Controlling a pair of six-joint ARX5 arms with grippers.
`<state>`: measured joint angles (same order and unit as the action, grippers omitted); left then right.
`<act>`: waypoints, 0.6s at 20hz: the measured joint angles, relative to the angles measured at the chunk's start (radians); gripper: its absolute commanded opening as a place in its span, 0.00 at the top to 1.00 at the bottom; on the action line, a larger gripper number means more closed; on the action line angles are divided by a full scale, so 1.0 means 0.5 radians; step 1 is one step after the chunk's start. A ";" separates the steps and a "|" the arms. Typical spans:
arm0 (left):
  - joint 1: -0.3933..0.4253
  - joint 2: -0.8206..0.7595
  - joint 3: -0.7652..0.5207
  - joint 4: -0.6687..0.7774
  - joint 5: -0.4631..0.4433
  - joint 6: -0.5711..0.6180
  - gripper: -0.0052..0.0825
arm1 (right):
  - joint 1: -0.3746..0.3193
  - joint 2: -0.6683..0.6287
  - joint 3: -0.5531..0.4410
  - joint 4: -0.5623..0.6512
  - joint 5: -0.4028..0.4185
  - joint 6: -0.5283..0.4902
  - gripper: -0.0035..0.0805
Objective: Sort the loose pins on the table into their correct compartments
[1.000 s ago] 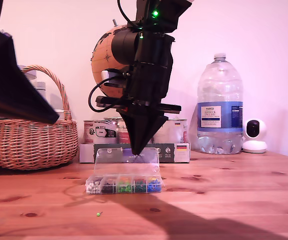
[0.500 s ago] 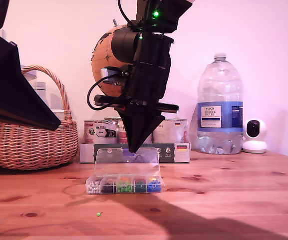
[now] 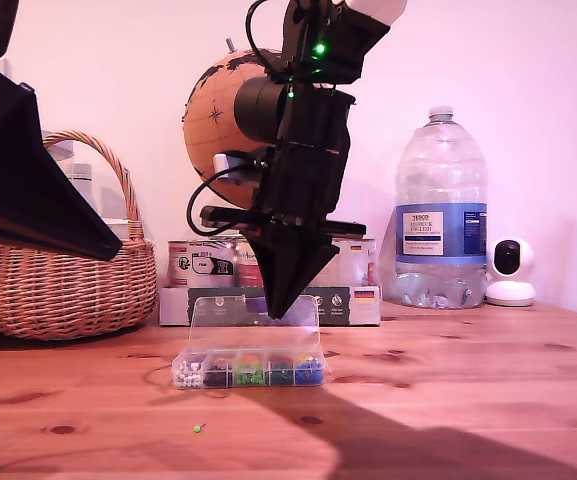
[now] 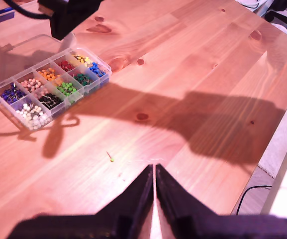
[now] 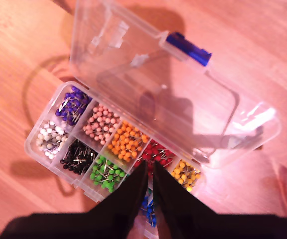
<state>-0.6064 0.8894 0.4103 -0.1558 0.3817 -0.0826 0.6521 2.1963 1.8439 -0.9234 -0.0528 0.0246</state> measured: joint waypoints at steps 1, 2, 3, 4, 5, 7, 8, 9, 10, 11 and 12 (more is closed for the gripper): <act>0.000 0.000 0.000 0.000 0.000 0.000 0.97 | 0.000 0.011 0.000 -0.008 -0.015 0.000 0.97; 0.000 0.000 0.000 0.000 0.000 0.000 0.97 | -0.002 0.024 0.000 -0.009 -0.024 0.000 0.97; 0.000 0.001 0.000 0.000 0.000 0.000 0.97 | -0.002 0.038 0.000 -0.008 -0.025 0.000 0.97; 0.000 0.001 0.000 0.000 -0.001 0.000 0.97 | -0.002 0.053 0.000 -0.010 -0.029 0.000 0.97; 0.000 0.001 0.000 -0.001 -0.004 0.000 0.97 | -0.002 0.067 0.000 -0.010 -0.029 0.000 0.97; 0.000 0.001 0.000 -0.001 -0.012 0.000 0.97 | -0.002 0.082 0.000 -0.010 -0.029 0.000 0.97; 0.000 0.001 0.000 -0.001 -0.013 0.000 0.97 | -0.002 0.085 0.000 -0.008 -0.030 0.000 0.97; 0.000 0.001 0.000 -0.001 -0.013 0.000 0.97 | -0.002 0.085 0.000 -0.008 -0.030 0.000 0.97; 0.000 0.001 0.000 -0.001 -0.013 0.000 0.97 | -0.002 0.085 0.000 -0.008 -0.030 -0.001 0.97; 0.000 0.001 0.000 -0.001 -0.013 0.000 0.97 | -0.002 0.085 0.000 -0.008 -0.030 -0.002 0.97; 0.000 0.001 0.000 -0.001 -0.013 0.000 0.97 | -0.004 0.085 0.000 -0.008 -0.030 -0.016 0.97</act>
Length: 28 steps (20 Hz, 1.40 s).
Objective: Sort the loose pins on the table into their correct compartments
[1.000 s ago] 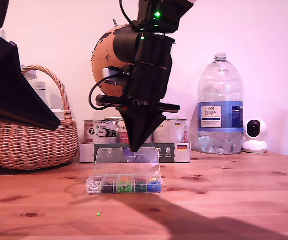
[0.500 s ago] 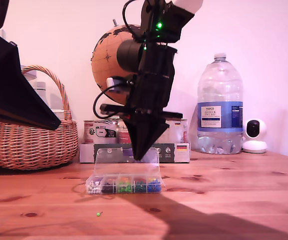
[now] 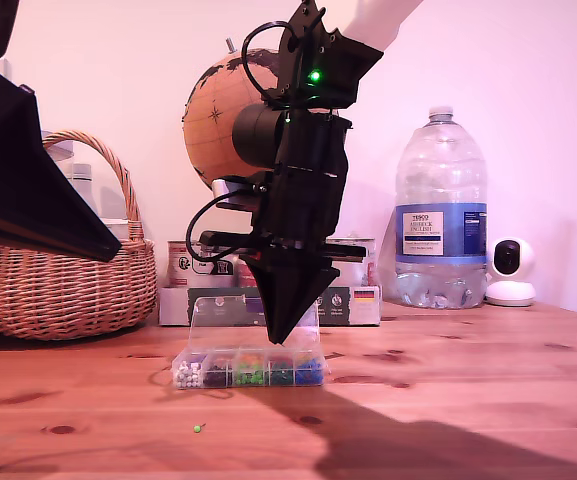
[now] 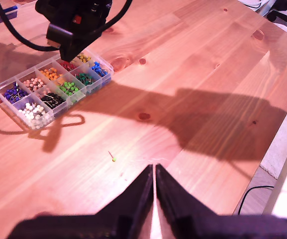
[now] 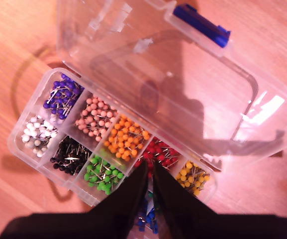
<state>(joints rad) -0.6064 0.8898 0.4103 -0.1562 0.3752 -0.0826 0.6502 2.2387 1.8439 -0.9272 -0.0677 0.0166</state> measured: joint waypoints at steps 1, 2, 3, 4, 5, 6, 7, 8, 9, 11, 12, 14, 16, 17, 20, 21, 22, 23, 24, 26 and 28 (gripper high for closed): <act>0.000 0.000 0.000 0.000 0.000 0.000 0.97 | -0.001 0.000 0.000 0.000 0.000 -0.021 0.96; 0.000 0.000 0.000 0.000 0.000 0.000 0.97 | -0.002 0.000 0.000 0.000 0.000 -0.027 0.94; 0.000 0.000 0.000 -0.001 0.000 0.000 0.97 | -0.002 0.000 0.000 0.001 0.000 -0.028 0.92; 0.000 0.000 0.000 -0.001 0.000 0.000 0.97 | -0.002 0.000 0.000 0.005 0.000 -0.029 0.90; 0.000 0.000 0.000 -0.001 0.000 0.000 0.97 | -0.002 0.000 0.000 0.015 0.000 -0.029 0.88; 0.000 0.000 0.000 -0.001 0.000 0.000 0.97 | -0.002 0.000 0.000 0.027 0.000 -0.029 0.87; 0.000 0.000 0.000 -0.001 0.000 0.000 0.97 | -0.002 0.000 0.000 0.034 0.000 -0.029 0.85; 0.000 0.000 0.000 -0.002 0.000 0.000 0.97 | -0.002 0.000 0.000 0.034 0.000 -0.029 0.85; 0.000 0.000 0.000 -0.002 0.000 0.000 0.97 | -0.002 0.000 0.000 0.035 0.000 -0.029 0.85; 0.000 0.000 0.000 -0.005 0.000 0.000 0.97 | -0.002 0.000 0.000 0.035 0.000 -0.029 0.85; 0.000 0.000 0.000 -0.009 0.000 0.000 0.97 | -0.002 0.000 0.000 0.036 0.000 -0.029 0.86; 0.000 0.000 0.000 -0.010 0.000 0.000 0.97 | -0.002 0.000 0.000 0.035 0.000 -0.029 0.96; 0.000 0.000 0.000 -0.009 0.000 0.000 0.97 | -0.002 0.000 0.000 0.024 0.000 -0.029 0.97; 0.000 0.000 0.000 -0.009 0.000 0.000 0.97 | -0.002 0.000 0.000 0.008 0.000 -0.029 0.97; 0.000 0.001 0.000 -0.009 0.000 0.000 0.97 | -0.002 -0.002 0.000 -0.064 0.001 -0.029 0.97; 0.000 0.001 0.000 -0.008 -0.001 0.000 0.97 | -0.002 -0.010 0.000 -0.094 0.001 -0.029 0.97; 0.000 0.001 0.000 -0.008 -0.001 0.000 0.97 | -0.002 -0.027 0.000 -0.123 0.005 -0.029 0.97; 0.000 0.001 0.000 -0.008 -0.001 0.000 0.97 | -0.002 -0.061 0.000 -0.160 0.011 -0.029 0.97; 0.000 0.001 0.000 -0.008 -0.001 0.000 0.97 | -0.002 -0.110 0.000 -0.199 0.030 -0.028 0.97; 0.000 0.001 0.000 -0.002 -0.001 0.000 0.97 | -0.002 -0.263 0.000 -0.309 0.063 -0.029 0.97; 0.000 0.001 0.000 -0.001 -0.001 0.000 0.97 | -0.002 -0.478 0.000 -0.421 0.105 -0.028 0.97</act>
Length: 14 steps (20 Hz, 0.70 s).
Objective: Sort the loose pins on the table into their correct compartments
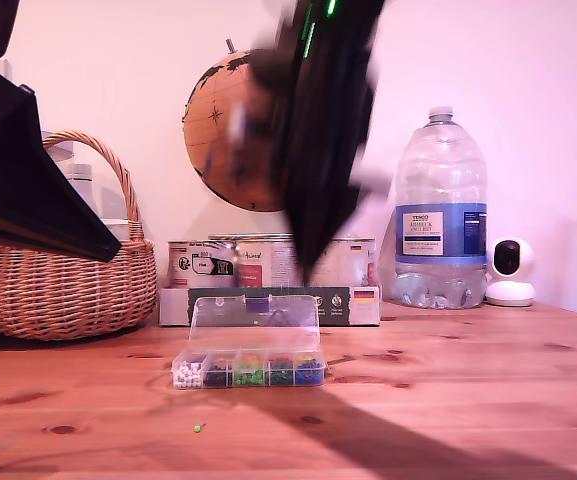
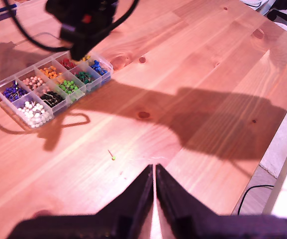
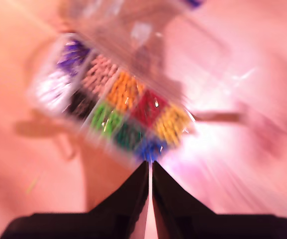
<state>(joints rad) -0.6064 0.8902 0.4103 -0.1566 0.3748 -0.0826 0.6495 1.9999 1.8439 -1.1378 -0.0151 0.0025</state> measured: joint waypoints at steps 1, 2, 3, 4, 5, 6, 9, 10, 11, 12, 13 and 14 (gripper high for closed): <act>0.000 0.000 0.000 0.000 0.000 0.000 0.97 | 0.000 -0.113 0.000 -0.047 0.002 0.008 0.97; 0.000 0.000 0.000 0.000 -0.001 0.000 0.97 | 0.000 -0.217 0.000 -0.067 0.002 0.043 0.97; 0.000 0.000 0.000 0.001 -0.001 0.000 0.97 | 0.000 -0.314 0.000 -0.059 0.000 0.054 0.97; 0.000 0.000 0.000 0.002 -0.018 0.001 0.97 | 0.000 -0.391 0.000 -0.024 0.000 0.055 0.97; 0.000 0.000 0.000 0.012 -0.049 0.023 0.97 | 0.000 -0.446 0.002 0.037 0.000 0.079 0.97; 0.000 0.000 0.000 0.031 -0.082 0.054 0.97 | 0.000 -0.482 0.010 0.110 0.000 0.086 0.97; 0.001 0.002 0.000 0.101 -0.160 0.140 0.97 | 0.000 -0.491 0.028 0.064 0.069 0.080 0.97; 0.001 0.005 0.000 0.127 -0.163 0.152 0.97 | 0.005 -0.488 0.027 0.057 0.089 0.056 0.97; 0.001 0.014 0.000 0.149 -0.163 0.187 0.97 | 0.016 -0.487 0.027 0.074 0.104 0.052 0.97; 0.001 0.041 0.000 0.182 -0.163 0.213 0.97 | 0.037 -0.487 0.026 0.113 0.114 0.051 0.97; 0.002 0.082 0.000 0.220 -0.163 0.220 0.97 | 0.072 -0.488 0.021 0.176 0.143 0.050 0.97; 0.009 0.143 0.000 0.260 -0.163 0.224 0.97 | 0.117 -0.496 -0.003 0.265 0.185 0.044 0.97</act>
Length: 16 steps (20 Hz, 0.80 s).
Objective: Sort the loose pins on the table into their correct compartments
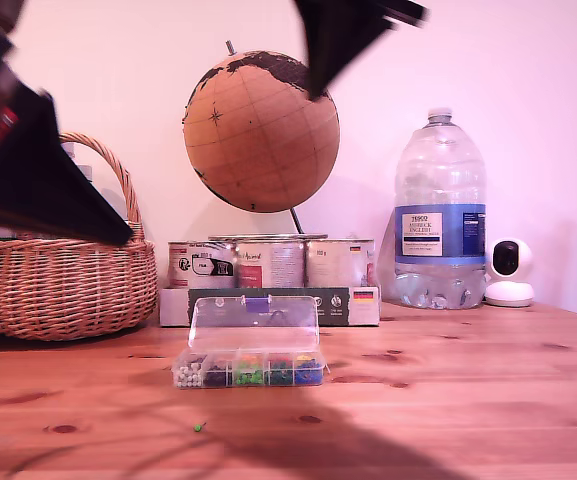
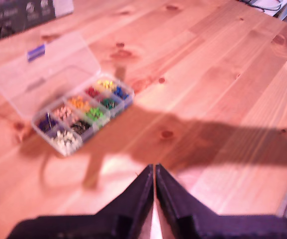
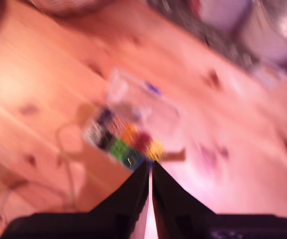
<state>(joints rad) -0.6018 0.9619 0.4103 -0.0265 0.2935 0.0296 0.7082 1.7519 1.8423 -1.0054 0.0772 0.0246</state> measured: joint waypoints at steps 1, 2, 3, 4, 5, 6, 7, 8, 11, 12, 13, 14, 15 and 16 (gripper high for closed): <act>0.005 0.062 0.000 0.028 0.000 0.001 0.97 | 0.037 -0.031 -0.070 0.095 0.025 -0.001 0.97; 0.014 0.120 0.000 0.061 0.000 0.001 0.97 | 0.060 -0.078 -0.169 0.146 0.029 -0.001 0.97; 0.024 0.167 0.000 0.106 -0.001 0.002 0.97 | 0.083 -0.134 -0.278 0.194 0.038 0.000 0.97; 0.034 0.198 0.000 0.156 -0.001 0.008 0.97 | 0.094 -0.202 -0.418 0.262 0.050 0.000 0.97; 0.046 0.215 -0.001 0.218 -0.002 0.034 0.97 | 0.092 -0.273 -0.560 0.359 0.063 0.000 0.97; 0.056 0.217 -0.001 0.271 -0.001 0.040 0.97 | 0.091 -0.346 -0.704 0.459 0.071 0.001 0.97; 0.065 0.219 -0.001 0.318 -0.001 0.053 0.97 | 0.089 -0.411 -0.835 0.550 0.072 0.002 0.97; 0.070 0.227 0.000 0.344 -0.001 0.053 0.97 | 0.077 -0.482 -0.965 0.639 0.073 0.002 0.97; 0.073 0.320 0.000 0.353 0.034 0.053 0.97 | 0.079 -0.752 -1.342 0.820 0.074 0.002 0.97; 0.072 0.364 0.000 0.354 0.060 0.053 0.96 | 0.079 -0.836 -1.450 0.897 0.072 0.002 0.97; 0.070 0.403 0.000 0.354 0.096 0.053 0.96 | 0.083 -0.920 -1.535 0.949 0.070 0.002 0.97; 0.065 0.428 0.000 0.354 0.116 0.053 0.95 | 0.093 -1.002 -1.614 0.993 0.071 0.002 0.97; 0.053 0.439 0.000 0.352 0.125 0.053 0.95 | 0.101 -1.073 -1.685 1.021 0.069 0.002 0.97; 0.037 0.442 0.000 0.343 0.128 0.052 0.95 | 0.118 -1.141 -1.762 1.064 0.068 0.002 0.97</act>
<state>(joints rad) -0.5831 1.1828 0.4103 0.1452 0.3576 0.0555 0.7673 1.1812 0.9615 -0.4736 0.1112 0.0254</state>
